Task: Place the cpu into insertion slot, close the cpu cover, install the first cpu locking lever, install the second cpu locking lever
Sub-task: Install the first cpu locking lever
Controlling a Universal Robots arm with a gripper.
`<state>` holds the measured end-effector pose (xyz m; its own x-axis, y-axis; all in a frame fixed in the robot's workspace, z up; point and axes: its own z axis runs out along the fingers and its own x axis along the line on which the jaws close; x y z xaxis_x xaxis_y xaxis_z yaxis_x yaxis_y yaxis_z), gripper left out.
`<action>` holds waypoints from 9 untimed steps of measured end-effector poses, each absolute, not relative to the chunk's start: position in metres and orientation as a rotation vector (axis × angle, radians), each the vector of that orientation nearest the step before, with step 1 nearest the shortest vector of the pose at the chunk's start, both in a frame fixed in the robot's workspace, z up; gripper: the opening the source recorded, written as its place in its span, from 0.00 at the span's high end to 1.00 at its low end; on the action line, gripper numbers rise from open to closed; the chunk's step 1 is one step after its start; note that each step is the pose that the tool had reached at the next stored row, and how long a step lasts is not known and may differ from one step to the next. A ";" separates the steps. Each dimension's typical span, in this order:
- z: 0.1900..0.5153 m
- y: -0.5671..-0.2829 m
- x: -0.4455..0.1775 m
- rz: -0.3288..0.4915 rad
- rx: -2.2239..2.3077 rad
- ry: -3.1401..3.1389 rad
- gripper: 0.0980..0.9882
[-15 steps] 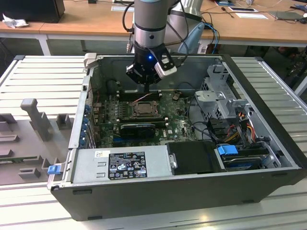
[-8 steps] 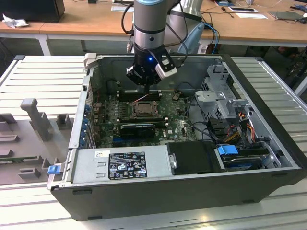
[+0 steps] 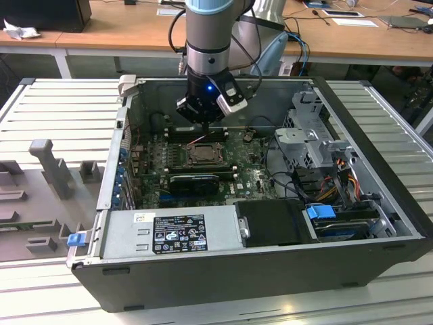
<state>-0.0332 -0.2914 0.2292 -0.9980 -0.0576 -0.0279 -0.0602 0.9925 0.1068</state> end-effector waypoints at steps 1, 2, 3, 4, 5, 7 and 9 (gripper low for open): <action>0.229 -0.291 -0.033 0.168 -0.092 3.111 0.99; 0.229 -0.291 -0.033 0.168 -0.092 3.111 0.99; 0.228 -0.290 -0.033 0.168 -0.092 3.111 0.99; 0.228 -0.290 -0.032 0.168 -0.092 3.111 0.99; 0.226 -0.290 -0.031 0.168 -0.092 3.111 0.99; 0.220 -0.290 -0.029 0.167 -0.093 3.111 0.99; 0.218 -0.290 -0.027 0.166 -0.094 3.111 0.99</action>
